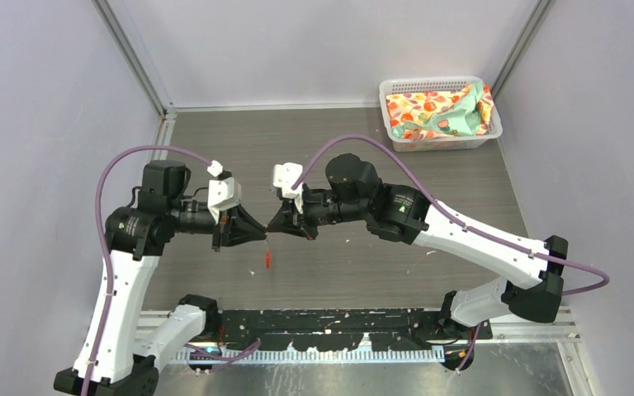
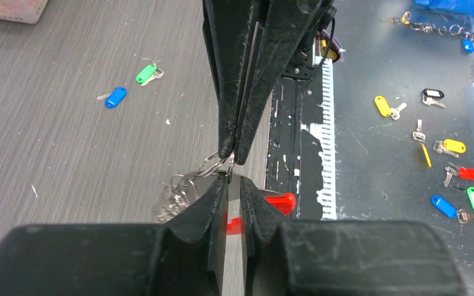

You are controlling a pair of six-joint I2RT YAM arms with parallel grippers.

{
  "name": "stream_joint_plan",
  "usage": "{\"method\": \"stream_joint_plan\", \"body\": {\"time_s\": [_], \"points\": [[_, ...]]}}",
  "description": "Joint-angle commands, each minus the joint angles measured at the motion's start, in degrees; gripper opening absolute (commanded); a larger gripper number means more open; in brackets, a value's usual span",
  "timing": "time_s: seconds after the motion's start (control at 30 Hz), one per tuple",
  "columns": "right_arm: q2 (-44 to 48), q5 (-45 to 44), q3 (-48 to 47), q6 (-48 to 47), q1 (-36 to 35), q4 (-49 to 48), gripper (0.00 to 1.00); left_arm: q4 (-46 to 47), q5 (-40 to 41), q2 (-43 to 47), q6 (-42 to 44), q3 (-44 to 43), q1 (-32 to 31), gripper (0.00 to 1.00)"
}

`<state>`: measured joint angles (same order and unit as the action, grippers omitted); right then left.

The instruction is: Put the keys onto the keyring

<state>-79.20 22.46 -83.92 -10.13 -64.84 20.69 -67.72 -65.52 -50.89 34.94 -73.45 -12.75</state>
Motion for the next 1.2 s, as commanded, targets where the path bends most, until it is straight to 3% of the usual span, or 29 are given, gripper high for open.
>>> {"method": "stream_joint_plan", "body": {"time_s": [0.0,0.63,0.9,1.17], "points": [[-0.2,1.3,-3.1,0.1,-0.4,-2.8,0.01,3.5,0.4,0.9,-3.2,-0.9,-0.3,0.12],[-2.8,2.5,-6.2,0.9,-1.6,-1.6,0.02,10.6,2.5,1.7,-11.0,1.3,-0.7,0.04],[0.0,-1.3,-4.5,2.3,-1.7,-2.1,0.30,9.7,2.4,3.6,-8.7,2.6,-0.7,0.00],[7.9,-2.4,-0.3,5.6,0.8,-1.8,0.61,7.5,-4.1,9.2,6.2,4.3,-0.7,0.00]]}}
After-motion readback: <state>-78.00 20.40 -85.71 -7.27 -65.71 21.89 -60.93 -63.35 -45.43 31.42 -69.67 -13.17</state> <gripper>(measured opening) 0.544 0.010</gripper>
